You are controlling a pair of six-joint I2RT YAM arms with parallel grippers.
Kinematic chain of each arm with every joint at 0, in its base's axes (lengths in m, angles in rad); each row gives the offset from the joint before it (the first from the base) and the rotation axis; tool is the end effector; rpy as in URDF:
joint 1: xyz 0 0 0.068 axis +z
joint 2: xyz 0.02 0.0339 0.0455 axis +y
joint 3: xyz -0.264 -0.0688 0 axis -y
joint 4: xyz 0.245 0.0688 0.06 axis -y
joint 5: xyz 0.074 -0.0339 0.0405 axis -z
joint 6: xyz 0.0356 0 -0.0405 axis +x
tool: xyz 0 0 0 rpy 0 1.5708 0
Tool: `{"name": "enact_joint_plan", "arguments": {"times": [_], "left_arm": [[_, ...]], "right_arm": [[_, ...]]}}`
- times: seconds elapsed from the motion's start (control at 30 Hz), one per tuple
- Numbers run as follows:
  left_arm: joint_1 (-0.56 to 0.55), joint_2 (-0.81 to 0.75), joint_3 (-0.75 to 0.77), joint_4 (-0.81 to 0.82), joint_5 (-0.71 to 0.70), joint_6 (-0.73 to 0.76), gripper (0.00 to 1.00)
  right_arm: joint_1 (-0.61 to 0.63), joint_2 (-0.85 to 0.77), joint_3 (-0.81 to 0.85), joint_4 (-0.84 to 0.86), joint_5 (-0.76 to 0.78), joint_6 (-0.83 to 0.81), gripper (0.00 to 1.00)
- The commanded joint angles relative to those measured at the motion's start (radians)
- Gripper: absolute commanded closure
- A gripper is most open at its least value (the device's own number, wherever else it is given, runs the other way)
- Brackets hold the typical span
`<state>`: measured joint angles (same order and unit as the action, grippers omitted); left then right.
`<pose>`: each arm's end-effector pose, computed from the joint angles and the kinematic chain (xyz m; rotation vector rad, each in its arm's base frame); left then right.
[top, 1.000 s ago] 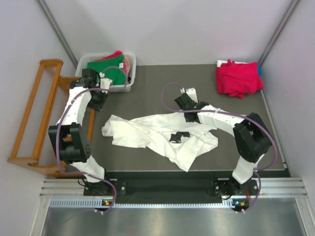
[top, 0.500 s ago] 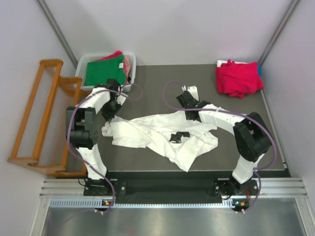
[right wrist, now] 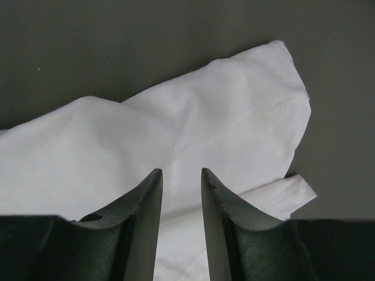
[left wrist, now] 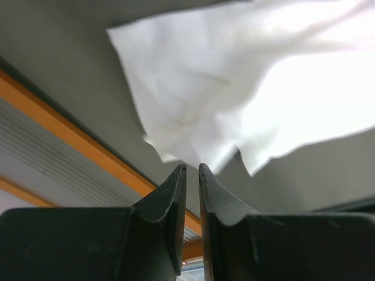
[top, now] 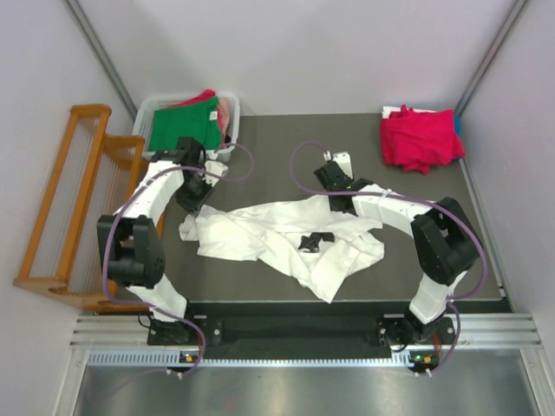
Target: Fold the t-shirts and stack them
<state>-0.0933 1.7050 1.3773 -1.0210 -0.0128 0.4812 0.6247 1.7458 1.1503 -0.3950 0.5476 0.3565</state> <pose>0.3293 -0.0304 0.2462 0.8267 2.8058 0.0812 0.3026 0.1953 0.1984 -0.1200 2.3777 -0.2540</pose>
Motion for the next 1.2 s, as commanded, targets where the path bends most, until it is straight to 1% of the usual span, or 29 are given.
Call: {"name": "enact_joint_plan", "arguments": {"times": [0.0, 0.03, 0.1, 0.2, 0.23, 0.27, 0.33, 0.37, 0.4, 0.5, 0.53, 0.57, 0.63, 0.73, 0.9, 1.0, 1.17], "left_arm": [[0.001, -0.128, -0.056, -0.143, 0.173, 0.141, 0.81], [0.001, -0.139, -0.058, -0.198, 0.191, 0.19, 0.8], [0.001, -0.148, -0.052, -0.238, 0.201, 0.207, 0.8], [0.001, -0.133, -0.069, -0.07, 0.032, 0.117, 0.82], [0.003, -0.117, -0.057, -0.038, -0.033, 0.087, 0.82], [0.01, -0.073, -0.043, 0.011, -0.047, 0.068, 0.82], [0.017, -0.018, 0.037, 0.038, -0.061, 0.012, 0.83], [0.02, 0.043, 0.07, 0.056, -0.065, -0.012, 0.83], [0.021, 0.071, 0.135, 0.065, -0.059, -0.032, 0.83], [0.018, 0.168, 0.205, 0.12, -0.03, -0.093, 0.86], [0.015, 0.188, 0.21, 0.137, -0.032, -0.119, 0.87], [-0.002, 0.217, 0.206, 0.156, -0.062, -0.125, 0.88], [-0.016, 0.226, 0.158, 0.205, -0.09, -0.124, 0.9], [-0.026, 0.194, 0.074, 0.211, -0.061, -0.107, 0.91], [-0.026, 0.039, -0.108, 0.21, -0.012, -0.041, 0.92], [-0.026, -0.027, -0.173, 0.188, -0.007, -0.004, 0.92], [-0.026, -0.128, -0.219, 0.141, 0.008, 0.037, 0.91]], "right_arm": [[-0.029, -0.051, -0.015, 0.033, 0.005, -0.008, 0.67], [-0.031, -0.057, -0.017, 0.031, 0.006, -0.008, 0.68], [-0.037, -0.068, -0.015, 0.028, 0.005, -0.01, 0.68], [-0.04, -0.06, -0.005, 0.027, 0.003, -0.005, 0.69], [-0.04, -0.055, -0.001, 0.027, 0.002, -0.004, 0.69], [-0.04, -0.049, 0.003, 0.027, -0.003, 0.002, 0.69], [-0.042, -0.045, 0.014, 0.021, -0.018, 0.007, 0.69], [-0.04, -0.045, 0.017, 0.021, -0.021, 0.012, 0.69], [-0.04, -0.048, 0.017, 0.021, -0.023, 0.013, 0.69], [-0.039, -0.045, 0.023, 0.015, -0.021, 0.01, 0.69], [-0.04, -0.045, 0.026, 0.012, -0.02, 0.007, 0.69], [-0.04, -0.045, 0.028, 0.012, -0.023, 0.009, 0.69], [-0.04, -0.054, 0.028, 0.01, -0.021, 0.007, 0.69], [-0.042, -0.061, 0.022, 0.01, -0.011, 0.004, 0.69], [-0.042, -0.06, 0.017, 0.015, -0.003, -0.001, 0.69], [-0.042, -0.06, 0.022, 0.018, -0.008, -0.001, 0.69], [-0.042, -0.055, 0.032, 0.013, -0.006, -0.002, 0.69]]}}
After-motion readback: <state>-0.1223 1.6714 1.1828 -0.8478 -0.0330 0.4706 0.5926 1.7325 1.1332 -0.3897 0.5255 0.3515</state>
